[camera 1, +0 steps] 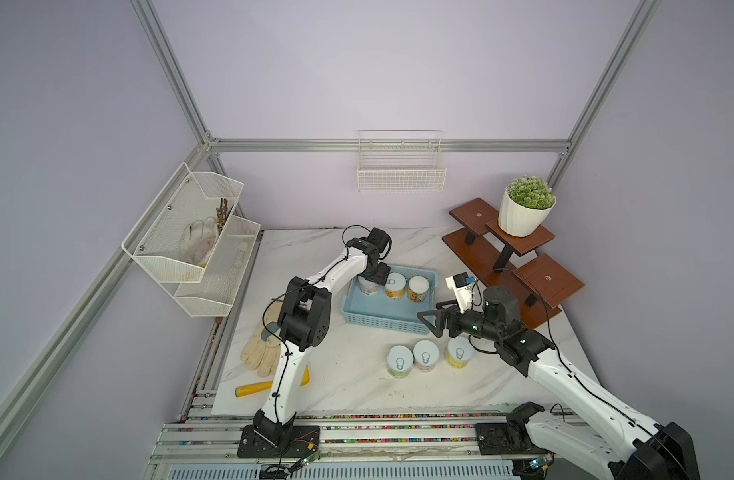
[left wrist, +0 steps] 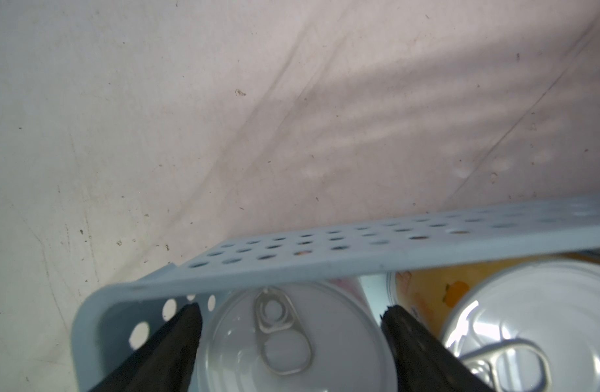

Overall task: Put the canned food in the basket
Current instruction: Place the canned food in the basket, then pick up the canned food from the center of the board.

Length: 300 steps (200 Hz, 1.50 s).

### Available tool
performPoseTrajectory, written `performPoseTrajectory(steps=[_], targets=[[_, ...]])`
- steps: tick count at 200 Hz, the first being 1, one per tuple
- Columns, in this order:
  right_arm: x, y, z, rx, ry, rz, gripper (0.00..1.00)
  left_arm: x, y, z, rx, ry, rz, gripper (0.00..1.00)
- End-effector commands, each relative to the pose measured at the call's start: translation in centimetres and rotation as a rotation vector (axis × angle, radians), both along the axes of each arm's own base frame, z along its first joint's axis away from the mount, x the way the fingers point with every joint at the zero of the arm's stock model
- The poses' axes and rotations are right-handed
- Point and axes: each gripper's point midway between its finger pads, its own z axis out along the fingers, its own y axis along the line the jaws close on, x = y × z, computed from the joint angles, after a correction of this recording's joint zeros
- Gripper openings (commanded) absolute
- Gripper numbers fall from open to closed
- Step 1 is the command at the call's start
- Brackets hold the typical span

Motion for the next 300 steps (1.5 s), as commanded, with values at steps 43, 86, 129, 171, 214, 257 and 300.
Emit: performPoseTrajectory(steps=[43,86,129,171,214,257,300], targets=[[-0.4,0.3,0.2,0.015,-0.002,0.019,1.0,-1.9,-0.4,11.2,-0.182,-0.152,-0.022,0.91],[-1.1,1.9,0.6,-0.007,-0.002,0.038,1.0,-6.0,-0.4,14.9,-0.317,-0.191,-0.057,0.93],[-2.8,4.6,0.2,-0.117,0.002,0.064,0.99,-11.3,0.0,16.1,-0.431,-0.197,-0.097,0.94],[-4.9,4.1,-1.0,-0.257,0.049,0.006,0.98,-16.8,1.0,16.9,-0.548,-0.214,-0.128,1.0],[-6.3,-0.8,-2.2,-0.384,0.175,-0.183,0.98,-21.7,0.6,16.8,-0.619,-0.24,-0.174,1.0],[-8.4,-3.6,-4.3,-0.475,0.34,-0.255,0.99,-25.9,-1.5,17.3,-0.713,-0.246,-0.273,1.0],[-8.1,-3.9,-4.4,-0.442,0.405,-0.348,0.99,-29.0,-4.5,18.0,-0.806,-0.225,-0.404,1.0]])
